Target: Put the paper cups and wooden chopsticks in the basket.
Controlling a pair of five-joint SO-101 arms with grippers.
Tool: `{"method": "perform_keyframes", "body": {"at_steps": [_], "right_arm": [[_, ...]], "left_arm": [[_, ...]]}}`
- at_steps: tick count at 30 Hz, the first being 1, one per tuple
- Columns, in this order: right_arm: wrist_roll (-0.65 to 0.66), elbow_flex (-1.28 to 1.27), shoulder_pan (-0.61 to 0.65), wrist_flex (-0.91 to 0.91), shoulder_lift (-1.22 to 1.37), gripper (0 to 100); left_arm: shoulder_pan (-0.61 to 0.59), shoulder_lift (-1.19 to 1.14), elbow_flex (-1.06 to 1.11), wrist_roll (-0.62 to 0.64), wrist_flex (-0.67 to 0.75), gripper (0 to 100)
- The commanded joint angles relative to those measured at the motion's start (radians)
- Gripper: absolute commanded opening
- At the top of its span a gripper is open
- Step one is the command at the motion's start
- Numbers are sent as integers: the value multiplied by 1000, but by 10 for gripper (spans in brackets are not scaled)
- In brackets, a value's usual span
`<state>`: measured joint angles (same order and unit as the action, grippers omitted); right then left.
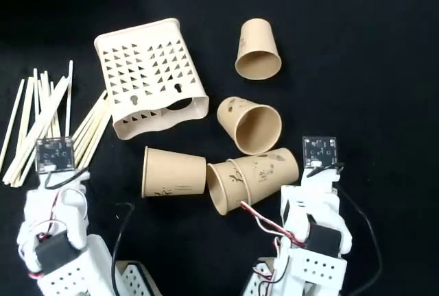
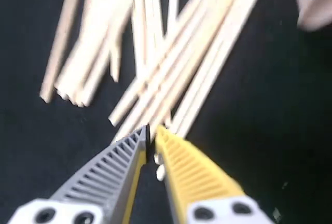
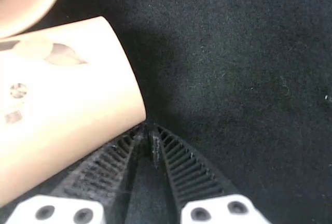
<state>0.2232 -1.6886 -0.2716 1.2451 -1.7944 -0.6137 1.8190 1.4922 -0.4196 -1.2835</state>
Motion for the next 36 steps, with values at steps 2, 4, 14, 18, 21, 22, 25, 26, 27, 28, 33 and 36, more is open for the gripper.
{"method": "perform_keyframes", "body": {"at_steps": [2, 4, 14, 18, 21, 22, 25, 26, 27, 28, 33, 36], "right_arm": [[0, 1, -6, 5, 2, 13], [0, 1, -6, 5, 2, 13], [0, 1, -6, 5, 2, 13], [0, 1, -6, 5, 4, 13], [0, 1, -6, 5, 4, 13], [0, 1, -6, 5, 4, 13], [0, 1, -6, 5, 4, 13], [0, 1, -6, 5, 4, 13], [0, 1, -6, 5, 4, 13], [0, 1, -6, 5, 4, 13], [0, 1, -6, 5, 4, 13], [0, 1, -6, 5, 4, 13]], "left_arm": [[53, 0, -196, 150, 2, 214], [62, 0, -205, 249, 17, 257], [199, -14, -220, 327, 204, 287], [278, -183, -206, 328, 373, 287], [311, -408, -274, 328, 431, 287], [318, -488, -309, 325, 427, 287], [351, -684, -406, 302, 387, 287], [358, -729, -427, 276, 384, 287], [369, -761, -443, 247, 382, 287], [384, -783, -452, 221, 381, 287], [446, -825, -407, 158, 408, 309], [447, -838, -323, 160, 555, 314]]}}
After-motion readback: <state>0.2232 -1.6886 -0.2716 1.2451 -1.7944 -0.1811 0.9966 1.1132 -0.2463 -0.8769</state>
